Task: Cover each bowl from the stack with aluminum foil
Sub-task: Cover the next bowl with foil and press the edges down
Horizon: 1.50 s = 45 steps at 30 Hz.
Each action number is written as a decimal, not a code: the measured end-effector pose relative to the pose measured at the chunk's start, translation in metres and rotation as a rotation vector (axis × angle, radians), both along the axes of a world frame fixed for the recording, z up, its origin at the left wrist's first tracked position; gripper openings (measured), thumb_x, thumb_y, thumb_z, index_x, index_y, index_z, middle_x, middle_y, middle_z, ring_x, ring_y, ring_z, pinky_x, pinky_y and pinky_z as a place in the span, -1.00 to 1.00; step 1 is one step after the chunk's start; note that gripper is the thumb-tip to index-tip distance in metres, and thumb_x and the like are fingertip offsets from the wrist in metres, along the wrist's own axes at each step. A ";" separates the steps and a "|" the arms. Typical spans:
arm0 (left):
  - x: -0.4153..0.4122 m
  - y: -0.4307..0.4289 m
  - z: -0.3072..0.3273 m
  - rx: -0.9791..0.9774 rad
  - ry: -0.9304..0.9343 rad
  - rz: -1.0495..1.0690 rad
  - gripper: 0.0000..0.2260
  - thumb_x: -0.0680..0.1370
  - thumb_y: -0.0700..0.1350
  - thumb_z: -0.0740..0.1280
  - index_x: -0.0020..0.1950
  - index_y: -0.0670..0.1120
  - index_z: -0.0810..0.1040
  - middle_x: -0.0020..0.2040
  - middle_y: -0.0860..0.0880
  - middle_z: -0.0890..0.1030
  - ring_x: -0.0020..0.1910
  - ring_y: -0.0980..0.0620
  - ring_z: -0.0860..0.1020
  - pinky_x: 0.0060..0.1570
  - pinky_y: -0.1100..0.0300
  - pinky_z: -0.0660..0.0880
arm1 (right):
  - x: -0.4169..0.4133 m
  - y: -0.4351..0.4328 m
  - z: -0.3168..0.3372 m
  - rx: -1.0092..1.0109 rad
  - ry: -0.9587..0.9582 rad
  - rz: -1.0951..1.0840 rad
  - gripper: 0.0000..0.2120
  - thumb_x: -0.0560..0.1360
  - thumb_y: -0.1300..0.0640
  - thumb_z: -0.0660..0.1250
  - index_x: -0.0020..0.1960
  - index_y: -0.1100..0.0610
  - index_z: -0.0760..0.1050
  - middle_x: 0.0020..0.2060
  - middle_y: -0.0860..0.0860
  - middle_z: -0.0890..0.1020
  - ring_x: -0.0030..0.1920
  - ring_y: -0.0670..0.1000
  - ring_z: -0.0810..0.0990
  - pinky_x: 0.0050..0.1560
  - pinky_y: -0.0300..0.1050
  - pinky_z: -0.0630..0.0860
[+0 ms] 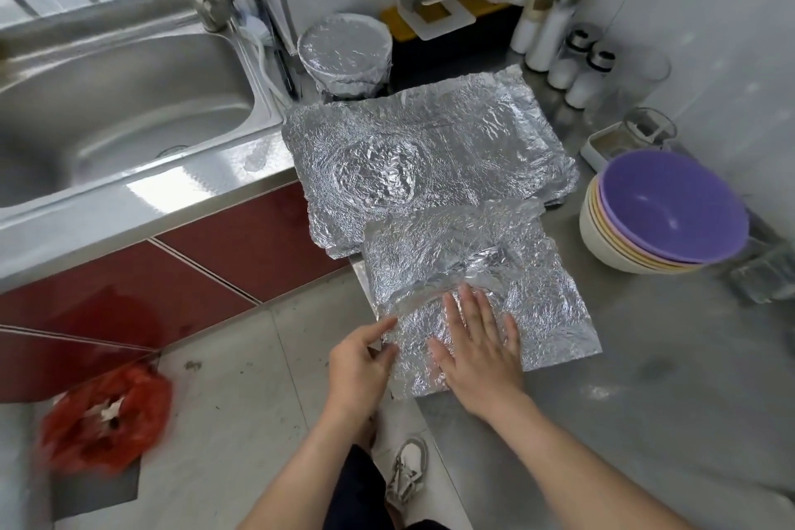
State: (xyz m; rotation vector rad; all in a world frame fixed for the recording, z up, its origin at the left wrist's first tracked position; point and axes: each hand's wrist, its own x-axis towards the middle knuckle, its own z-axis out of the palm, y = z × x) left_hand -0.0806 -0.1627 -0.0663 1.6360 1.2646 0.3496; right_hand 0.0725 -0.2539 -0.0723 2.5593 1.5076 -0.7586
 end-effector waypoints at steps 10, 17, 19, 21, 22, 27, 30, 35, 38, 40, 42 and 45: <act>-0.022 0.015 0.001 0.328 0.277 -0.177 -0.46 0.46 -0.27 0.46 0.42 -0.04 0.47 0.26 -0.04 0.51 -0.01 0.00 0.54 0.01 0.12 0.47 | 0.018 0.014 0.015 0.073 0.019 0.032 -0.40 0.60 -0.24 -0.23 0.51 -0.06 -0.41 0.49 -0.10 -0.40 0.48 -0.04 -0.44 0.48 0.14 -0.31; 0.055 -0.003 -0.015 0.790 0.271 -0.529 -0.63 0.62 -0.06 0.22 0.41 -0.11 0.47 0.43 -0.12 0.44 0.43 -0.15 0.39 0.41 -0.16 0.30 | 0.019 0.012 -0.001 0.150 0.021 0.021 -0.39 0.55 -0.22 -0.29 0.56 -0.07 -0.25 0.49 -0.20 -0.34 0.49 -0.14 -0.37 0.49 0.07 -0.23; 0.059 0.000 -0.031 0.735 0.378 -0.546 -0.54 0.68 0.06 0.00 0.53 -0.09 0.29 0.54 -0.09 0.26 0.54 -0.10 0.19 0.52 -0.10 0.08 | 0.021 0.012 -0.003 0.187 0.002 0.018 -0.40 0.54 -0.17 -0.28 0.57 -0.11 -0.14 0.50 -0.24 -0.27 0.51 -0.19 -0.29 0.47 0.02 -0.15; 0.053 0.003 -0.043 0.722 0.440 -0.565 -0.49 0.69 0.12 -0.09 0.57 -0.07 0.19 0.58 -0.07 0.14 0.57 -0.06 0.07 0.50 -0.11 0.01 | 0.029 0.010 -0.006 0.222 -0.009 0.014 -0.45 0.58 -0.18 -0.24 0.56 -0.15 -0.06 0.52 -0.25 -0.19 0.51 -0.22 -0.24 0.44 -0.03 -0.10; 0.053 0.004 -0.047 0.729 0.455 -0.585 -0.48 0.68 0.14 -0.12 0.58 -0.07 0.17 0.59 -0.07 0.11 0.58 -0.05 0.04 0.48 -0.12 0.01 | 0.036 0.007 -0.007 0.235 -0.021 0.007 -0.45 0.59 -0.19 -0.23 0.56 -0.15 -0.06 0.53 -0.25 -0.16 0.51 -0.22 -0.24 0.44 -0.03 -0.10; 0.058 0.002 -0.046 0.723 0.490 -0.597 -0.48 0.67 0.14 -0.10 0.57 -0.07 0.19 0.59 -0.06 0.13 0.58 -0.05 0.05 0.46 -0.14 0.04 | 0.068 -0.001 -0.013 0.203 -0.095 0.040 -0.42 0.60 -0.28 -0.23 0.56 -0.13 -0.22 0.53 -0.22 -0.22 0.51 -0.18 -0.30 0.47 0.04 -0.21; 0.057 0.002 -0.047 0.729 0.504 -0.590 -0.48 0.67 0.14 -0.07 0.57 -0.06 0.17 0.59 -0.06 0.12 0.58 -0.03 0.03 0.47 -0.14 0.01 | 0.078 -0.004 -0.016 0.215 -0.108 0.020 -0.44 0.61 -0.27 -0.22 0.57 -0.15 -0.15 0.55 -0.20 -0.13 0.53 -0.17 -0.22 0.48 0.06 -0.17; 0.058 0.002 -0.047 0.730 0.511 -0.601 -0.48 0.67 0.14 -0.07 0.58 -0.05 0.15 0.60 -0.05 0.10 0.59 -0.02 0.01 0.47 -0.15 0.03 | 0.094 -0.007 -0.018 0.231 -0.113 -0.056 -0.43 0.59 -0.31 -0.25 0.55 -0.19 -0.18 0.54 -0.22 -0.17 0.53 -0.17 -0.22 0.45 0.04 -0.24; 0.057 0.002 -0.046 0.737 0.510 -0.604 -0.48 0.67 0.14 -0.10 0.58 -0.06 0.16 0.60 -0.06 0.11 0.59 -0.02 0.00 0.47 -0.15 0.03 | 0.094 -0.007 -0.019 0.224 -0.099 -0.045 -0.43 0.58 -0.30 -0.24 0.55 -0.19 -0.22 0.53 -0.22 -0.22 0.52 -0.18 -0.26 0.47 0.08 -0.20; 0.057 0.002 -0.046 0.739 0.509 -0.617 -0.47 0.68 0.15 -0.13 0.58 -0.07 0.15 0.59 -0.07 0.12 0.58 -0.03 0.01 0.45 -0.16 0.04 | 0.097 -0.008 -0.014 0.225 -0.076 -0.041 -0.43 0.57 -0.31 -0.24 0.53 -0.22 -0.29 0.52 -0.23 -0.29 0.50 -0.18 -0.32 0.48 0.11 -0.21; 0.057 0.002 -0.045 0.744 0.523 -0.627 -0.47 0.68 0.14 -0.13 0.58 -0.07 0.16 0.59 -0.08 0.13 0.58 -0.04 0.03 0.44 -0.15 0.04 | 0.095 -0.010 -0.007 0.210 -0.088 -0.060 -0.41 0.56 -0.32 -0.28 0.52 -0.21 -0.35 0.50 -0.21 -0.35 0.48 -0.18 -0.39 0.46 0.09 -0.27; 0.060 0.003 -0.042 0.734 0.556 -0.617 -0.48 0.67 0.14 -0.07 0.56 -0.08 0.19 0.57 -0.09 0.17 0.57 -0.09 0.10 0.43 -0.13 0.02 | 0.083 -0.016 -0.006 0.159 -0.065 -0.095 -0.35 0.50 -0.36 -0.36 0.52 -0.17 -0.37 0.48 -0.21 -0.41 0.47 -0.17 -0.42 0.46 0.14 -0.29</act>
